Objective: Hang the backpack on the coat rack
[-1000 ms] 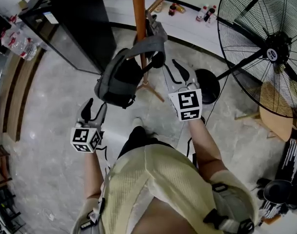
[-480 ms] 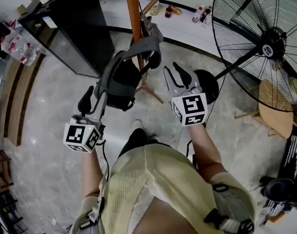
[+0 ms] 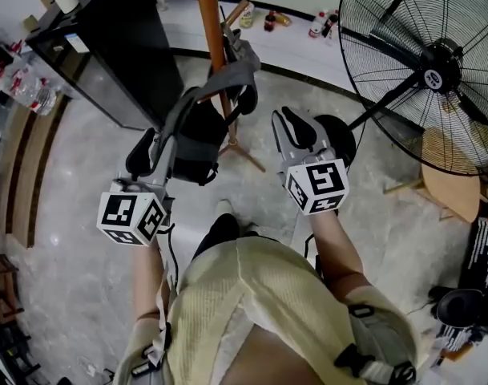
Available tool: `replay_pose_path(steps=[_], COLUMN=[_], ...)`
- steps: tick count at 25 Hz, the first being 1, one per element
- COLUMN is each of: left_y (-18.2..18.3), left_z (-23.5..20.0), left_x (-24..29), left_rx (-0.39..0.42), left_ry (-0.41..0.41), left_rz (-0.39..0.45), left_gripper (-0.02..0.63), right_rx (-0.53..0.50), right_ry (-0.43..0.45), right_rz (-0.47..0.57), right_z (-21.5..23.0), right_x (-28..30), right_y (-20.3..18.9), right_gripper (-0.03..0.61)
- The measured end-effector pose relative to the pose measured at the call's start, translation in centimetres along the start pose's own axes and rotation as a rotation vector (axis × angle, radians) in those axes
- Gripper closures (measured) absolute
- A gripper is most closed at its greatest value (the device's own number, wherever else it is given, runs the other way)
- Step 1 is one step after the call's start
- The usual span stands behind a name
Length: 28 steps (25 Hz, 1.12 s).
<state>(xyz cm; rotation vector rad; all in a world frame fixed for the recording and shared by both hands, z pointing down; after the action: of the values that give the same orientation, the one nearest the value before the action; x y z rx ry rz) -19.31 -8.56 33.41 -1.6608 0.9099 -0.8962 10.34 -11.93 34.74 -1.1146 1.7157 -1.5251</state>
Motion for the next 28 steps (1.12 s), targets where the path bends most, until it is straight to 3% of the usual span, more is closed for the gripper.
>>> replay_pose_path(steps=[3,8,19,26,27,28], left_y=[0.2,0.2,-0.4,-0.3,-0.2,-0.2], left_z=[0.2,0.3,0.4,0.4,0.3,0.3], left_x=[0.2,0.7,1.3,1.8,1.8,1.9], left_rx=[-0.024,-0.043,-0.043,-0.038,-0.036,-0.034], left_ry=[0.001,0.015,0.018,0.024,0.032,0.038], left_rz=[0.0,-0.043,-0.107,-0.089,-0.08,-0.076], left_gripper=[0.503,0.541,0.563,0.566,0.615,0.623], right_rx=[0.015,0.027,0.144,0.136,0.137,0.139], right_ry=[0.015,0.023,0.053,0.057,0.056,0.055], right_rz=[0.017,0.022,-0.015,-0.016,-0.015,-0.014], right_z=[-0.1,-0.2,-0.3,-0.2,-0.2,-0.1], right_x=[-0.4,-0.7,-0.8,-0.8,-0.9,-0.9], right_y=[0.1,0.3,0.3,0.7,0.8,0.8], right_gripper=[0.518,0.575,0.575,0.575,0.575,0.575])
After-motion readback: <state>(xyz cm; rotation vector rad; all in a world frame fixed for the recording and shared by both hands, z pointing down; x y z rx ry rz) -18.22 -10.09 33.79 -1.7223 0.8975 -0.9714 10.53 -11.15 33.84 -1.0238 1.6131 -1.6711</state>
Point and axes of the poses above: the fingertips, and each gripper's own axes: x forward along the fingers, z to its right, y out of its top, the point moved 8 cm from there along -x, backward along the fingers, and after that the axes turned 7 degrees about -x, right-handed, at the moved point
